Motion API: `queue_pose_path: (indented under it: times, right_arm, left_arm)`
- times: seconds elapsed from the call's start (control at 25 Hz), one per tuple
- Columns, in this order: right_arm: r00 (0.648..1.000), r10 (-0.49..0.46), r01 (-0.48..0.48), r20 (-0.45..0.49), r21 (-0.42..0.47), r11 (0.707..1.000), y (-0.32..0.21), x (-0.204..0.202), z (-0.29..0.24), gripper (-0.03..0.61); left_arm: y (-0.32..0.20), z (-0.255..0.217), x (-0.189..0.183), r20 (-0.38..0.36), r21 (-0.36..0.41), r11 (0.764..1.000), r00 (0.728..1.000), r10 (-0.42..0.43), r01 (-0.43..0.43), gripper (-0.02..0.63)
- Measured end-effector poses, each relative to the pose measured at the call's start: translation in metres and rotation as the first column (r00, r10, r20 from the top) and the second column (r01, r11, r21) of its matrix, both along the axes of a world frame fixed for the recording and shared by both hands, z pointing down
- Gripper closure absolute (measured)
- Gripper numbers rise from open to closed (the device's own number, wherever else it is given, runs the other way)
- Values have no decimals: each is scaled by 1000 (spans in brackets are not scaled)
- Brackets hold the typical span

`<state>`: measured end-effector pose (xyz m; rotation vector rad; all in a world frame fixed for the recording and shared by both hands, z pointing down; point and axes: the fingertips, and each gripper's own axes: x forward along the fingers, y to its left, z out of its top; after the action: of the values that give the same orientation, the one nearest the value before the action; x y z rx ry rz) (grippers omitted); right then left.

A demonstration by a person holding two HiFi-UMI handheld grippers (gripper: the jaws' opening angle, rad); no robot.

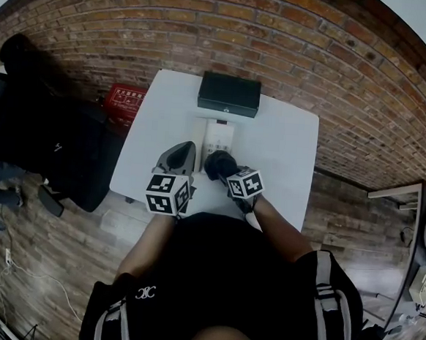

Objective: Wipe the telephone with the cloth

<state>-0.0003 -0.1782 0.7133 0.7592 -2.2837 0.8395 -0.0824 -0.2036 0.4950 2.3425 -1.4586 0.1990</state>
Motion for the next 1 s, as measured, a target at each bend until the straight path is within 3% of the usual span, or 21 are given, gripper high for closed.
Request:
queue_pose_path:
  times: [0.88,1.0]
  right_arm:
    - [997,81,-81,0,14,997,-5,35,-4,546]
    - [997,67,-66,-38,32,997,-7,39,-1,546]
  left_arm:
    - [6,3,7,-9,-2,1000,1000,-14,13,618]
    - [6,5,11,-11,-8,1000,1000,-9,9,618]
